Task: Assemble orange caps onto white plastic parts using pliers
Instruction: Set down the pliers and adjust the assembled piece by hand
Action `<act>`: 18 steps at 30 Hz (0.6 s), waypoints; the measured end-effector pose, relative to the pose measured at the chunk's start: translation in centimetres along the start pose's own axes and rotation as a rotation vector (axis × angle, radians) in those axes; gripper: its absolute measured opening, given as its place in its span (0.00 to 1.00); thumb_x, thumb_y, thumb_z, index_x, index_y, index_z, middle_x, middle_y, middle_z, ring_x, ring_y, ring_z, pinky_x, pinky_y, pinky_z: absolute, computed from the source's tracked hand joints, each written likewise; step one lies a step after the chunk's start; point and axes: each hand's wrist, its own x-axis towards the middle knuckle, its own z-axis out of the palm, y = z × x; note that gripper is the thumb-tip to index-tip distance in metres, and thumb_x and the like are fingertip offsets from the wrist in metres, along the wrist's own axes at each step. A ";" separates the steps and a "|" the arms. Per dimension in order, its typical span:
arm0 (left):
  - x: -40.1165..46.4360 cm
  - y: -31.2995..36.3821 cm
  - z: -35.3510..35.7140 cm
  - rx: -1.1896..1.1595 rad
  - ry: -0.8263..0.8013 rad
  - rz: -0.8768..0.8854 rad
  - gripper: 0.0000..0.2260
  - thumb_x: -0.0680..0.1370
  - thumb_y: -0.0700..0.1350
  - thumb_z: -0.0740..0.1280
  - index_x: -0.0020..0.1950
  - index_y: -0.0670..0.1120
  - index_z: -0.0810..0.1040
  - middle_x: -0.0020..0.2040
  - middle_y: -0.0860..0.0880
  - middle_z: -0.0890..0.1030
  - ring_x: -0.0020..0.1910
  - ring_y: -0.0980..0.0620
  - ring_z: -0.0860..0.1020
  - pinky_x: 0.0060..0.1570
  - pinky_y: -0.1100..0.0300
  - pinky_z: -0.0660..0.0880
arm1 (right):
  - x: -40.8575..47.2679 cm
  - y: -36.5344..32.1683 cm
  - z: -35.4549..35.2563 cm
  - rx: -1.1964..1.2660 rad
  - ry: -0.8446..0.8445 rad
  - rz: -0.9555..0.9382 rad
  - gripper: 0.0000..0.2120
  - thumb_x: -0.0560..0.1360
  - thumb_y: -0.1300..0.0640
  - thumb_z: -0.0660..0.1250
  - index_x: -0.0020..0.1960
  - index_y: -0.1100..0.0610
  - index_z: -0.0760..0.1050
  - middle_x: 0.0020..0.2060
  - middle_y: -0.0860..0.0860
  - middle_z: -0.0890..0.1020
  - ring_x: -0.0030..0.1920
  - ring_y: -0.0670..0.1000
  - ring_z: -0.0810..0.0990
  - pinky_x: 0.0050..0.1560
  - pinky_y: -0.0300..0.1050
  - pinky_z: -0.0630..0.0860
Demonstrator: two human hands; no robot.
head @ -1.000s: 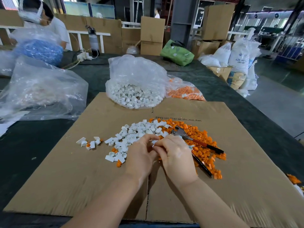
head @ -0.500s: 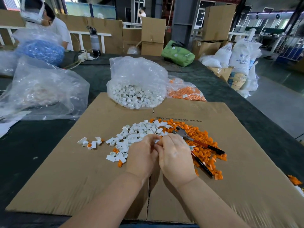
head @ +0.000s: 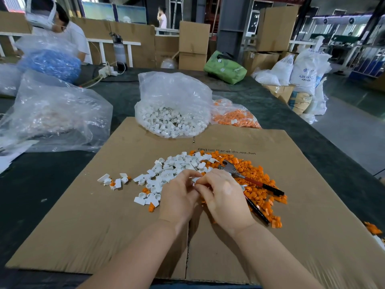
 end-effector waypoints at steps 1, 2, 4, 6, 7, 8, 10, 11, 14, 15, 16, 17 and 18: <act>0.0 0.0 -0.1 -0.010 -0.007 -0.006 0.16 0.71 0.36 0.69 0.43 0.59 0.76 0.38 0.53 0.83 0.40 0.58 0.80 0.37 0.70 0.74 | 0.0 0.2 -0.2 0.039 -0.030 0.014 0.01 0.71 0.65 0.70 0.42 0.62 0.80 0.38 0.52 0.80 0.43 0.51 0.77 0.46 0.33 0.68; 0.1 0.0 -0.2 -0.011 -0.014 -0.008 0.14 0.71 0.38 0.70 0.44 0.59 0.76 0.40 0.53 0.83 0.41 0.56 0.81 0.40 0.66 0.76 | 0.1 0.3 -0.4 0.055 -0.048 0.027 0.02 0.72 0.65 0.69 0.44 0.61 0.80 0.40 0.51 0.80 0.45 0.50 0.76 0.47 0.30 0.66; 0.2 0.0 -0.3 -0.007 -0.029 -0.007 0.12 0.71 0.40 0.71 0.47 0.56 0.78 0.41 0.52 0.83 0.43 0.55 0.81 0.44 0.60 0.78 | 0.1 0.3 -0.5 0.072 -0.049 0.020 0.04 0.73 0.67 0.68 0.45 0.61 0.81 0.40 0.51 0.80 0.46 0.48 0.75 0.48 0.29 0.66; 0.2 -0.1 -0.3 -0.005 -0.042 -0.004 0.11 0.70 0.40 0.72 0.49 0.53 0.79 0.41 0.51 0.83 0.43 0.55 0.81 0.45 0.59 0.78 | 0.2 0.2 -0.6 0.097 -0.042 0.011 0.05 0.73 0.69 0.67 0.43 0.62 0.80 0.39 0.51 0.79 0.45 0.49 0.75 0.48 0.34 0.69; 0.1 -0.1 -0.2 -0.014 -0.051 -0.004 0.11 0.70 0.39 0.72 0.49 0.52 0.79 0.41 0.51 0.83 0.43 0.55 0.81 0.46 0.58 0.78 | 0.3 0.2 -0.6 0.103 -0.045 0.000 0.05 0.73 0.69 0.67 0.43 0.62 0.80 0.39 0.51 0.78 0.44 0.49 0.74 0.46 0.37 0.70; 0.1 -0.2 -0.2 -0.031 -0.059 -0.006 0.11 0.70 0.39 0.71 0.49 0.51 0.79 0.41 0.51 0.83 0.42 0.54 0.81 0.47 0.55 0.78 | 0.3 0.2 -0.7 0.101 -0.052 -0.014 0.05 0.73 0.69 0.67 0.42 0.62 0.79 0.38 0.51 0.78 0.44 0.49 0.73 0.45 0.38 0.70; 0.0 -0.4 -0.1 -0.082 -0.059 -0.011 0.12 0.70 0.37 0.71 0.49 0.51 0.79 0.41 0.50 0.84 0.43 0.52 0.82 0.48 0.50 0.78 | 0.3 0.4 -0.8 0.107 -0.061 -0.031 0.05 0.73 0.69 0.67 0.42 0.62 0.80 0.38 0.51 0.78 0.43 0.48 0.72 0.44 0.38 0.69; 0.0 -0.5 -0.1 -0.112 -0.050 -0.012 0.12 0.70 0.37 0.71 0.49 0.52 0.79 0.41 0.50 0.84 0.44 0.52 0.82 0.49 0.49 0.78 | 0.3 0.5 -0.9 0.128 -0.054 -0.021 0.05 0.73 0.68 0.68 0.43 0.61 0.81 0.39 0.50 0.78 0.44 0.47 0.73 0.46 0.36 0.69; 0.3 -0.6 -0.1 -0.209 -0.029 -0.036 0.13 0.71 0.38 0.73 0.47 0.55 0.78 0.46 0.49 0.84 0.50 0.49 0.81 0.54 0.46 0.77 | 0.3 0.7 -1.0 0.196 -0.008 0.062 0.08 0.72 0.69 0.68 0.46 0.59 0.82 0.42 0.48 0.79 0.47 0.47 0.76 0.51 0.39 0.72; 0.3 -0.6 -0.1 -0.231 -0.028 -0.044 0.13 0.71 0.38 0.73 0.47 0.55 0.78 0.47 0.48 0.83 0.52 0.47 0.81 0.56 0.45 0.76 | 0.3 0.8 -1.1 0.210 -0.004 0.084 0.09 0.71 0.70 0.68 0.46 0.59 0.81 0.43 0.47 0.79 0.47 0.47 0.76 0.50 0.41 0.73; 0.4 -0.6 -0.1 -0.242 -0.027 -0.047 0.13 0.71 0.38 0.73 0.47 0.55 0.78 0.48 0.47 0.83 0.52 0.45 0.81 0.56 0.44 0.76 | 0.2 0.8 -1.0 0.221 0.001 0.097 0.09 0.71 0.70 0.68 0.46 0.59 0.81 0.42 0.47 0.79 0.46 0.45 0.76 0.49 0.41 0.73; 0.4 -0.6 -0.1 -0.245 -0.027 -0.043 0.13 0.70 0.38 0.73 0.48 0.54 0.78 0.48 0.47 0.83 0.52 0.45 0.81 0.55 0.43 0.76 | 0.2 0.7 -1.0 0.227 0.004 0.103 0.10 0.71 0.70 0.68 0.46 0.58 0.81 0.42 0.45 0.78 0.45 0.44 0.76 0.48 0.40 0.73; 0.4 -0.7 -0.1 -0.239 -0.026 -0.036 0.13 0.70 0.38 0.73 0.48 0.54 0.78 0.48 0.47 0.83 0.51 0.45 0.81 0.54 0.43 0.76 | 0.2 0.6 -1.0 0.229 0.004 0.104 0.09 0.71 0.70 0.68 0.45 0.57 0.81 0.41 0.44 0.78 0.44 0.43 0.75 0.46 0.39 0.73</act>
